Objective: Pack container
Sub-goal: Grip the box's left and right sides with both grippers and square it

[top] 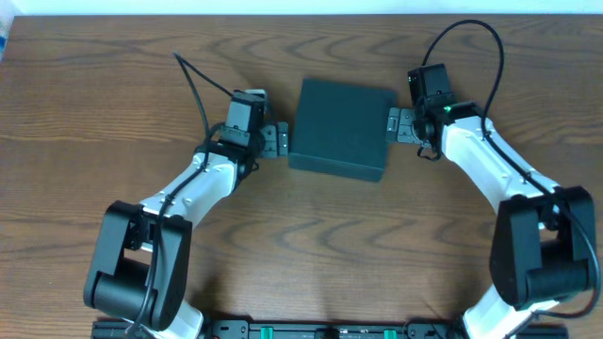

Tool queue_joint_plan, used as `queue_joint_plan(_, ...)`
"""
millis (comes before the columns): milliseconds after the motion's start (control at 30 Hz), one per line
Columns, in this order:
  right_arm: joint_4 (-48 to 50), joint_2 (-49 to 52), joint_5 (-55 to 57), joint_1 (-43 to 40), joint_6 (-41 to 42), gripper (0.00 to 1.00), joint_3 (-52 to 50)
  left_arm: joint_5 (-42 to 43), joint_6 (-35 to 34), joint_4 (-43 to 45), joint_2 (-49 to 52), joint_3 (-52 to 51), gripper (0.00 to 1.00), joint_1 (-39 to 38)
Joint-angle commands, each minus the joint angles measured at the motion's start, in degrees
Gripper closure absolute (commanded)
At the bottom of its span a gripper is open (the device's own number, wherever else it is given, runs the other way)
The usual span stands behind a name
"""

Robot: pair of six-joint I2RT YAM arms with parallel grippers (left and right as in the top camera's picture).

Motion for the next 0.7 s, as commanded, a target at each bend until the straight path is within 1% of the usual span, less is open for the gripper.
queue_joint_plan(0,0.22,1.64,-4.61,-0.28,0.83,0.01,-0.31,0.66,-2.91,-0.66,0.63,0.96,0.05,-0.92)
queue_joint_plan(133,0.72,2.75,-5.84,0.37,0.83,0.01,-0.31,0.66,-4.37,-1.68,0.57,0.96,0.04,-1.44)
queue_joint_plan(333,2.03,3.34,-6.45,2.99,0.81,0.01,-0.31,0.61,-8.90,-6.49,-0.26,0.96,0.05,-1.46)
queue_joint_plan(567,2.93,3.34,-6.43,8.50,0.87,0.01,-0.31,0.72,-8.76,-8.04,-3.63,0.96,0.05,-1.46)
queue_joint_plan(667,2.89,3.34,-6.49,10.05,2.49,0.01,-0.31,0.59,-8.76,-8.85,-4.61,0.96,0.05,-1.46)
